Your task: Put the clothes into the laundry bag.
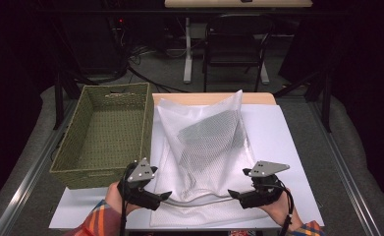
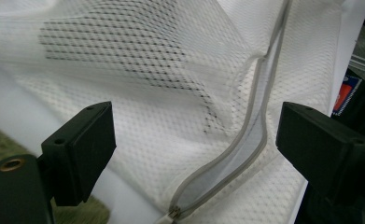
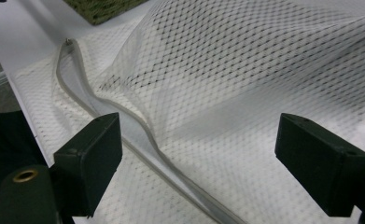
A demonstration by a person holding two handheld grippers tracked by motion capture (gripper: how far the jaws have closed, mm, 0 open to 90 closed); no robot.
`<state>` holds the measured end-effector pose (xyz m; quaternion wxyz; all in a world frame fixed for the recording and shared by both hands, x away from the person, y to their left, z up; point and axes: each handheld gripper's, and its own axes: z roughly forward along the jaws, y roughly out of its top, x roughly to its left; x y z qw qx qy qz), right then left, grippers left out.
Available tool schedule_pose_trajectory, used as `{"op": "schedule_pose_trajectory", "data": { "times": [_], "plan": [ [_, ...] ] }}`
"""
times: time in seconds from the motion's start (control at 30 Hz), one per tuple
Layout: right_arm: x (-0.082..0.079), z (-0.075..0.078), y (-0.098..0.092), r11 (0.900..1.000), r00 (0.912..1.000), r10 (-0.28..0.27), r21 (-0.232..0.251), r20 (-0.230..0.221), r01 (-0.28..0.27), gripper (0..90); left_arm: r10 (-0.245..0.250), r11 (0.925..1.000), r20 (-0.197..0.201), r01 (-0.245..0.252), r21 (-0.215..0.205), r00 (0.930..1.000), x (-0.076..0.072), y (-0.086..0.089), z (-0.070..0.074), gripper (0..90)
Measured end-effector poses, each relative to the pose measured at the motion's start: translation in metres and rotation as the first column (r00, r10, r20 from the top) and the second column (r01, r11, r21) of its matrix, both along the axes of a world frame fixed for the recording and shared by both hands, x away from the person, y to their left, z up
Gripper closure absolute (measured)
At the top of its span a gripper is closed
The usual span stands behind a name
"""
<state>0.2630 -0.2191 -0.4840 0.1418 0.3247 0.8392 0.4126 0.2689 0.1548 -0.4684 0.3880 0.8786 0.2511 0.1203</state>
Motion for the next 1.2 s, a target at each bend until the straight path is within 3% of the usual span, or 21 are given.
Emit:
{"op": "schedule_pose_trajectory", "data": {
  "times": [0.33,0.67,0.87,0.93,1.1,1.2],
  "plan": [
    [-0.011,0.012,-0.028,0.996,0.9921,-0.091,0.020,0.086,0.090,10.6,0.098,0.9946,0.072,-0.096,-0.041,0.9926,-0.012,0.042,0.007,6.9],
    [-0.018,0.014,-0.054,0.983,0.9746,-0.180,0.047,0.133,0.175,7.8,0.219,0.9736,0.122,-0.209,-0.092,0.9681,-0.023,0.078,0.007,4.3],
    [-0.022,0.011,-0.069,0.972,0.9614,-0.232,0.066,0.147,0.225,7.3,0.269,0.9607,0.120,-0.258,-0.104,0.9557,-0.028,0.096,0.002,3.2],
    [-0.023,0.010,-0.073,0.968,0.9558,-0.250,0.073,0.155,0.241,7.1,0.294,0.9527,0.122,-0.281,-0.116,0.9479,-0.030,0.101,0.000,3.2],
    [-0.025,0.009,-0.079,0.961,0.9475,-0.275,0.085,0.164,0.264,5.2,0.312,0.9455,0.155,-0.291,-0.147,0.9373,-0.032,0.108,0.000,0.1],
    [-0.025,0.010,-0.079,0.958,0.9435,-0.284,0.086,0.171,0.273,2.5,0.305,0.9487,0.174,-0.282,-0.143,0.9365,-0.032,0.108,0.000,0.0]
  ]
}}
